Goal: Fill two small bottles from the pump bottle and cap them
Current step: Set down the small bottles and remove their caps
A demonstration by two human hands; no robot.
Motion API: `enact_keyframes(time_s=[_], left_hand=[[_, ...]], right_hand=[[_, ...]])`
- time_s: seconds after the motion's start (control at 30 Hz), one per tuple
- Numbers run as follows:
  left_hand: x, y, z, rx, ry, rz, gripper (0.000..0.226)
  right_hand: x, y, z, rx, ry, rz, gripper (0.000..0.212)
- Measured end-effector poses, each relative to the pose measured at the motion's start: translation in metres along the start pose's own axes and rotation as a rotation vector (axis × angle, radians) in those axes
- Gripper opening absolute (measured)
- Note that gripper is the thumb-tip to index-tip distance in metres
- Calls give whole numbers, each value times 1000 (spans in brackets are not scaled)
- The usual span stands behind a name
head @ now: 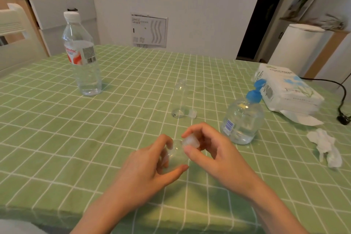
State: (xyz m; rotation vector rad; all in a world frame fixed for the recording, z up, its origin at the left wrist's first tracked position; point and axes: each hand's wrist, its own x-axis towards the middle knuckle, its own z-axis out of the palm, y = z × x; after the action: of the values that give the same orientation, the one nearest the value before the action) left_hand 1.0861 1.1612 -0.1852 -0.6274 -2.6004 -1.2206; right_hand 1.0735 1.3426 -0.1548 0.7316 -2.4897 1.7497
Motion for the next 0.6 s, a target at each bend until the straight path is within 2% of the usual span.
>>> enact_keyframes(time_s=[0.13, 0.23, 0.27, 0.4, 0.53, 0.6], left_hand=[[-1, -2, -1, 40, 5, 7, 40], [-1, -2, -1, 61, -11, 12, 38], [-1, -2, -1, 63, -14, 14, 37], [-1, -4, -2, 66, -16, 15, 37], [-2, -5, -1, 37, -26, 4, 36], [-3, -5, -1, 37, -28, 6, 35]], right_hand=[[1, 0, -1, -9, 0, 49, 31], [1, -1, -2, -1, -29, 65, 12], [0, -1, -2, -13, -40, 55, 12], [1, -1, -1, -26, -48, 81, 30], [3, 0, 0, -33, -51, 76, 17], [3, 0, 1, -21, -61, 78, 27]])
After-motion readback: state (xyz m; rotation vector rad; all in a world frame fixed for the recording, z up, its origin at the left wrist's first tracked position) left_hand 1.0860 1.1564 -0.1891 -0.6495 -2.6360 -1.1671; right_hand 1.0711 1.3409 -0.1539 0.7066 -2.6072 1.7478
